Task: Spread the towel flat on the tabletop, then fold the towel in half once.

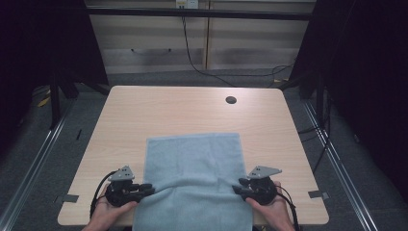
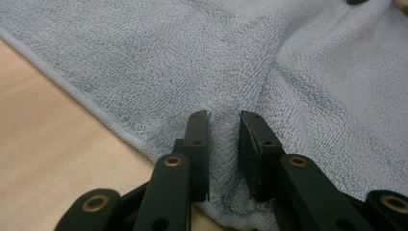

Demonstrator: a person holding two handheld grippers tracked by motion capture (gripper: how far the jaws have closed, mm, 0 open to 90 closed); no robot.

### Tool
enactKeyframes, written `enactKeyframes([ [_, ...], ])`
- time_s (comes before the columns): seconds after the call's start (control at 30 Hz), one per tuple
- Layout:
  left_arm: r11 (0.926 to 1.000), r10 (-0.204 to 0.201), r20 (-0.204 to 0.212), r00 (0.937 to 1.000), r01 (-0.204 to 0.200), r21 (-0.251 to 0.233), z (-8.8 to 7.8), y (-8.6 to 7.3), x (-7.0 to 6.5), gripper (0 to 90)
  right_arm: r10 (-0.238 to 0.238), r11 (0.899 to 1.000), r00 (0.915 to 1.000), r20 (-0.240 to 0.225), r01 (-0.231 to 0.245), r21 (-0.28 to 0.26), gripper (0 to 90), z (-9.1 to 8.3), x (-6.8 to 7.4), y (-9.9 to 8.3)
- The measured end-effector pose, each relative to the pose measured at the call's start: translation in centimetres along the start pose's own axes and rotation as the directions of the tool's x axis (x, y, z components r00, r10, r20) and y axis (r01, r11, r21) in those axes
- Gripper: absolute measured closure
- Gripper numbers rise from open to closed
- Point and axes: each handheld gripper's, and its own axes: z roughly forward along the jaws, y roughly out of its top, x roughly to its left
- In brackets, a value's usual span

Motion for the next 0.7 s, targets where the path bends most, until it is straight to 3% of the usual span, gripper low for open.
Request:
enactKeyframes([
  [0.2, 0.9998, 0.001, 0.015, 0.9999, -0.001, 0.020, -0.8, -0.6, -0.7, 69.9, -0.012, 0.999, 0.9995, -0.029, 0.013, 0.040, 59.2, -1.1, 1.3, -0.7],
  [0.3, 1.0000, -0.002, 0.010, 0.9999, 0.002, -0.002, -1.0, 0.1, -0.1, 65.1, -0.004, 1.000, 0.9992, -0.040, 0.004, 0.000, 59.0, -1.3, 0.8, 0.2],
  [0.4, 0.9985, -0.022, -0.008, 0.9997, 0.022, -0.050, -1.2, 1.5, 0.8, 63.0, 0.006, 0.998, 0.9996, -0.028, -0.008, -0.060, 59.0, -1.4, -0.6, 1.9],
  [0.43, 0.9979, -0.026, -0.014, 0.9996, 0.025, -0.060, -1.2, 2.0, 1.2, 61.6, 0.015, 0.996, 0.9999, -0.004, -0.015, -0.085, 58.9, -1.2, -1.8, 3.1],
  [0.47, 0.9974, -0.027, -0.033, 0.9991, 0.025, -0.067, -1.2, 2.5, 1.6, 61.6, 0.015, 0.996, 0.9999, -0.004, -0.015, -0.085, 58.9, -1.2, -1.8, 3.1],
  [0.63, 0.9940, -0.077, -0.079, 0.9939, 0.071, -0.084, -0.4, 3.6, 4.0, 60.2, 0.063, 0.994, 0.9974, 0.036, -0.059, -0.093, 57.4, 0.4, -5.3, 4.9],
  [0.7, 0.9938, -0.079, -0.092, 0.9926, 0.071, -0.085, -0.1, 3.6, 4.4, 60.2, 0.079, 0.993, 0.9958, 0.047, -0.075, -0.086, 57.0, 1.1, -6.4, 5.3],
])
